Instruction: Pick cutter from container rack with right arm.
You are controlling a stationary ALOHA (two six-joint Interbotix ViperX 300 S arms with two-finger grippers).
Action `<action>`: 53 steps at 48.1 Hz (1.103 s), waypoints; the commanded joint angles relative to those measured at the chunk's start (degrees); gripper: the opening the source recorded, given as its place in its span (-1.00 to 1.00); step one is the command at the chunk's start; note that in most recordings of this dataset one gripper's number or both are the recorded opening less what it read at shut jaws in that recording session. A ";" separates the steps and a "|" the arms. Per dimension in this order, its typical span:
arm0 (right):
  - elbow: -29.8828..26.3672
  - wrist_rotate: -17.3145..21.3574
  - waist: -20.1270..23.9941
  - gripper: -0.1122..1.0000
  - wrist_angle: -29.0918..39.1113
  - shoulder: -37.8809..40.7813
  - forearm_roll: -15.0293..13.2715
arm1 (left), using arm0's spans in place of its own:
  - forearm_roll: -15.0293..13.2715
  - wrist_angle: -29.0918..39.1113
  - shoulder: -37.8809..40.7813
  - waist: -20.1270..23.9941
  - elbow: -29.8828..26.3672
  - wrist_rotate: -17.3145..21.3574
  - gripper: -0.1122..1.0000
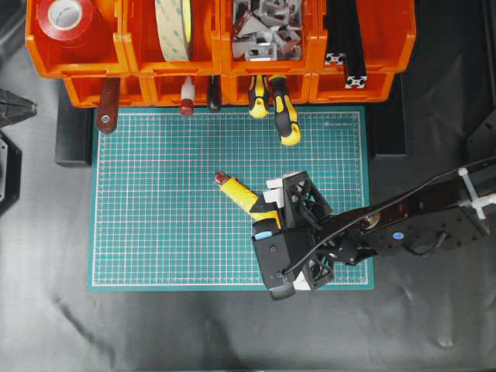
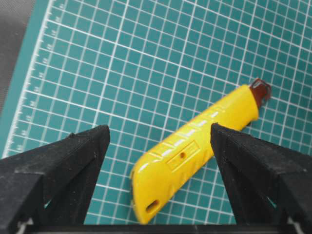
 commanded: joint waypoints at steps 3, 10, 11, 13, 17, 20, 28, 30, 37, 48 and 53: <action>-0.53 0.35 0.18 0.63 1.14 -3.78 1.49 | 0.18 -0.26 0.44 -0.18 -0.97 -0.18 -0.78; -0.18 3.69 -0.09 0.63 2.29 -7.82 1.49 | 0.18 0.53 0.35 -0.26 -0.97 -0.18 -0.78; 0.00 4.13 -0.18 0.63 2.29 -8.53 1.49 | 0.18 0.70 0.26 -0.26 -0.97 -0.18 -0.78; 0.35 4.83 -0.26 0.63 2.20 -9.84 1.41 | 0.18 1.14 0.26 -0.26 -0.97 -0.18 -0.78; 1.14 6.15 -0.62 0.63 2.11 -13.01 1.32 | 0.18 2.02 0.18 -0.26 -0.97 -0.18 -0.78; 1.85 6.77 -0.79 0.63 2.02 -15.29 1.23 | 0.18 2.46 -0.09 -0.26 -1.05 -0.18 -0.78; 4.22 7.21 -0.97 0.63 1.67 -21.62 1.32 | 0.18 3.08 -0.70 -0.26 -1.23 -0.09 -0.78; 5.01 7.73 -0.97 0.63 1.67 -23.12 1.32 | 0.18 3.25 -0.88 -0.26 -1.32 -0.09 -0.78; 8.09 10.55 -1.05 0.63 1.58 -29.00 1.23 | 0.18 3.96 -1.41 -0.26 -1.49 -0.18 -0.78; 15.12 14.24 -1.23 0.62 0.18 -41.48 1.23 | 0.18 4.22 -2.11 -0.26 -1.67 -0.18 -0.78; 17.49 15.38 -1.23 0.62 0.35 -47.20 1.23 | 0.18 5.10 -2.20 -0.35 -1.67 -0.09 -0.78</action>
